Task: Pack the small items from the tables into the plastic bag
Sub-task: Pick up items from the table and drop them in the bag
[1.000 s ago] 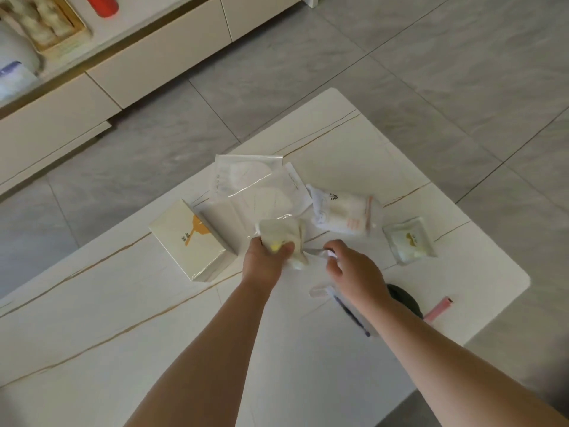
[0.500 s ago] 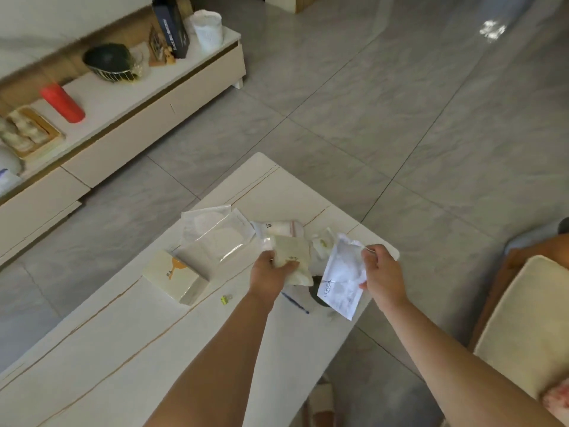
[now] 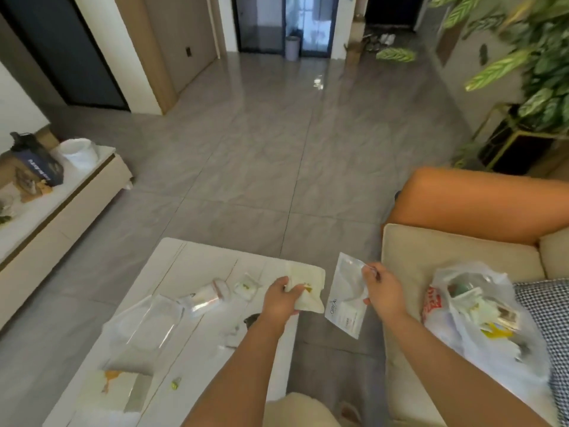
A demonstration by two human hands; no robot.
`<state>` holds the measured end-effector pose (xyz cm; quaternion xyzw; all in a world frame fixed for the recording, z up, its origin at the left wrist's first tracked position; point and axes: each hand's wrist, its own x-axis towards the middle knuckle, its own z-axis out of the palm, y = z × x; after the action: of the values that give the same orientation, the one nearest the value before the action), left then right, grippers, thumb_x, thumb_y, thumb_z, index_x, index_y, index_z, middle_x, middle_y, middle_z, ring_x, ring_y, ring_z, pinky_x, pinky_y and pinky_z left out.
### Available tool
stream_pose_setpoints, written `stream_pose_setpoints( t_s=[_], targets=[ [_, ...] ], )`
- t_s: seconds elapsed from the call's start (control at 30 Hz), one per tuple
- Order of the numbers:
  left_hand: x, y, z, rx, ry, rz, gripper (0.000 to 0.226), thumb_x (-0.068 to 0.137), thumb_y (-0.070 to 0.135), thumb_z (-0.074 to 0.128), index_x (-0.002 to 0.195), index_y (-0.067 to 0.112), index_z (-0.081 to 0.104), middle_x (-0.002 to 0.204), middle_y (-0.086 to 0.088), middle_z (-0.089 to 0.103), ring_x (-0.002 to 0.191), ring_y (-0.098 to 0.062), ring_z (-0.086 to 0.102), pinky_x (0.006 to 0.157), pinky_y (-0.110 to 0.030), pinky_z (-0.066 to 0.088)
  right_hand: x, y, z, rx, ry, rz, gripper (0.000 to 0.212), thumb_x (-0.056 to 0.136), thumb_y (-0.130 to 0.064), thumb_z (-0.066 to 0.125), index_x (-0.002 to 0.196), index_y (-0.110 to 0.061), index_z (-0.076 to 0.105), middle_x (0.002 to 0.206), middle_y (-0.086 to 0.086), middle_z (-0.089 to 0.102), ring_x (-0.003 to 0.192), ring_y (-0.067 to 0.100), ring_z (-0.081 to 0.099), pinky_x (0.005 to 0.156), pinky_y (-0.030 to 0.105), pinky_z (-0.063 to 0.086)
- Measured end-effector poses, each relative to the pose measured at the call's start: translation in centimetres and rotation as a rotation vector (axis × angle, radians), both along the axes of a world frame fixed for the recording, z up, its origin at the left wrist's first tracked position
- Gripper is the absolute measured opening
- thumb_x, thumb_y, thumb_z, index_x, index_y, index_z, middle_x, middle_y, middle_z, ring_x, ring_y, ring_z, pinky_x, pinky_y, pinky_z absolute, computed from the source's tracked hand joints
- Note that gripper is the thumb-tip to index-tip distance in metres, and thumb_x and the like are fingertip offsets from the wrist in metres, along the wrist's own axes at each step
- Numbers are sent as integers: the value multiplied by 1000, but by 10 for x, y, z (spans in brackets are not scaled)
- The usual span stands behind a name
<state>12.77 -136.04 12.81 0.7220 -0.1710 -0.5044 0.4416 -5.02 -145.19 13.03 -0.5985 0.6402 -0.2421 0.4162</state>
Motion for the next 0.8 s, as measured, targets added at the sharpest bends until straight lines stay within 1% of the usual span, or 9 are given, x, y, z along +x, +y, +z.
stream_pose_setpoints(
  t_s=[0.1, 0.17, 0.23, 0.33, 0.43, 0.53, 0.6, 0.73, 0.8],
  targets=[
    [-32, -18, 17, -23, -35, -80, 35, 89, 13, 61, 123, 12, 51, 106, 2, 49, 92, -19, 52, 73, -29, 52, -36, -4, 12, -33, -4, -74, 25, 98, -20, 42, 104, -3, 58, 90, 15, 61, 75, 26, 57, 66, 44, 57],
    [-52, -29, 25, -30, -66, -129, 15, 88, 12, 62, 98, 18, 53, 98, 2, 51, 92, -19, 54, 86, -35, 50, -62, -7, 15, -48, 12, -116, 25, 98, -19, 40, 106, -4, 59, 89, 15, 63, 80, 31, 60, 74, 48, 54],
    [-74, -43, 30, -36, -116, -185, 16, 86, 14, 64, 84, 21, 50, 93, 2, 54, 94, -21, 55, 92, -37, 48, -90, -10, 14, -71, 37, -162, 25, 98, -18, 40, 107, -4, 59, 84, 14, 63, 85, 35, 61, 75, 41, 51],
    [-113, -66, 35, -50, -156, -233, 13, 82, 14, 68, 83, 20, 56, 97, -2, 60, 91, -19, 59, 83, -30, 47, -138, -17, 9, -84, 71, -256, 26, 98, -17, 43, 113, -4, 60, 93, 17, 66, 87, 29, 59, 71, 32, 40],
    [-159, -90, 33, -50, -161, -315, 15, 81, 14, 71, 89, 12, 58, 95, -5, 64, 89, -21, 61, 80, -28, 49, -191, -26, 3, -45, 112, -333, 27, 98, -20, 42, 113, -7, 60, 100, 17, 67, 94, 32, 60, 71, 31, 38],
    [-208, -114, 30, -75, -173, -373, 20, 81, 14, 71, 88, 11, 53, 81, 3, 58, 74, -12, 57, 54, -7, 44, -246, -38, -2, -16, 165, -400, 26, 98, -21, 39, 97, -9, 62, 84, 13, 64, 80, 28, 58, 70, 32, 44],
    [-240, -130, 24, -78, -175, -401, 20, 83, 9, 69, 83, 11, 50, 76, 3, 55, 65, -5, 52, 44, -3, 39, -282, -48, -8, 0, 230, -411, 31, 99, -24, 36, 100, -9, 63, 77, 8, 61, 71, 23, 57, 64, 31, 45],
    [-295, -159, 7, -13, -192, -451, 16, 85, 6, 64, 96, 6, 52, 88, -4, 56, 68, -9, 53, 51, -12, 43, -341, -68, -21, 42, 272, -407, 31, 100, -24, 32, 109, -13, 60, 74, 5, 63, 57, 16, 53, 48, 26, 41],
    [-320, -172, -1, 31, -203, -472, 20, 85, 9, 63, 102, 5, 56, 92, -5, 57, 78, -18, 56, 62, -25, 46, -362, -79, -25, 14, 295, -412, 29, 100, -20, 35, 111, -12, 60, 72, 3, 60, 59, 17, 53, 51, 25, 40]
  ],
)
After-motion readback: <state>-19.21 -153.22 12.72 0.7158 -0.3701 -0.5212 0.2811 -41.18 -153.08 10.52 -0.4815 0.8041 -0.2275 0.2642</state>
